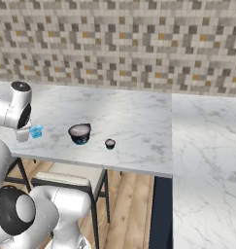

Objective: Stack the yogurt containers by placing the smaller containers on top of the larger containers.

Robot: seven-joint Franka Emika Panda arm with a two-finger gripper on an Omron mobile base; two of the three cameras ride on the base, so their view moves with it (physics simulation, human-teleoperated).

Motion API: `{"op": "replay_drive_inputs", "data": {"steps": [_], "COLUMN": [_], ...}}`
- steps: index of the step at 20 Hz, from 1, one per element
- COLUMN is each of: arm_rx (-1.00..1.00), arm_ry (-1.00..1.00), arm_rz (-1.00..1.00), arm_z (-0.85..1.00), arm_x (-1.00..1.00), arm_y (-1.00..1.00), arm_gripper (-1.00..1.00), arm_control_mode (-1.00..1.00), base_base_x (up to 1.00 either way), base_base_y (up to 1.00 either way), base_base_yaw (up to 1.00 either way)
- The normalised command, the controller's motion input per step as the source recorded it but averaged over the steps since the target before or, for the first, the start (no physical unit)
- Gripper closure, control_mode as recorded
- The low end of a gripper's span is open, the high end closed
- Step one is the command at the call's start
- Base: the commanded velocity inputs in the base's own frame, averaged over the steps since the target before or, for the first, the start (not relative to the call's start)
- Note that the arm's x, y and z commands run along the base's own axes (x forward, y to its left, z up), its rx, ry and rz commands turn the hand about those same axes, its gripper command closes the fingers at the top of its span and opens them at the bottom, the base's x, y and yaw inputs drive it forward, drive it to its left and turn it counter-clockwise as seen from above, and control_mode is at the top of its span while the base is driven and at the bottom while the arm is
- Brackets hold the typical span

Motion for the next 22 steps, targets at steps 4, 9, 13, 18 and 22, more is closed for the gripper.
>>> {"op": "replay_drive_inputs", "data": {"steps": [4,9,13,18,22], "arm_rx": [0.03,0.0,0.0,0.05,0.08], "arm_ry": [0.0,0.0,0.02,0.0,0.01], "arm_rz": [-0.2,-0.13,-0.01,0.02,0.1], "arm_z": [-0.18,-0.12,-0.04,0.0,0.0], "arm_x": [0.05,0.06,0.05,0.08,0.09], "arm_y": [0.04,0.0,-0.06,-0.06,-0.08], "arm_gripper": [-1.0,-1.0,-1.0,-1.0,-1.0], "arm_control_mode": [-1.0,-1.0,-1.0,-1.0,-1.0], "base_base_x": [0.0,0.0,0.0,0.0,0.0], "base_base_y": [0.0,0.0,0.0,0.0,0.0], "base_base_yaw": [0.0,0.0,0.0,0.0,0.0]}}
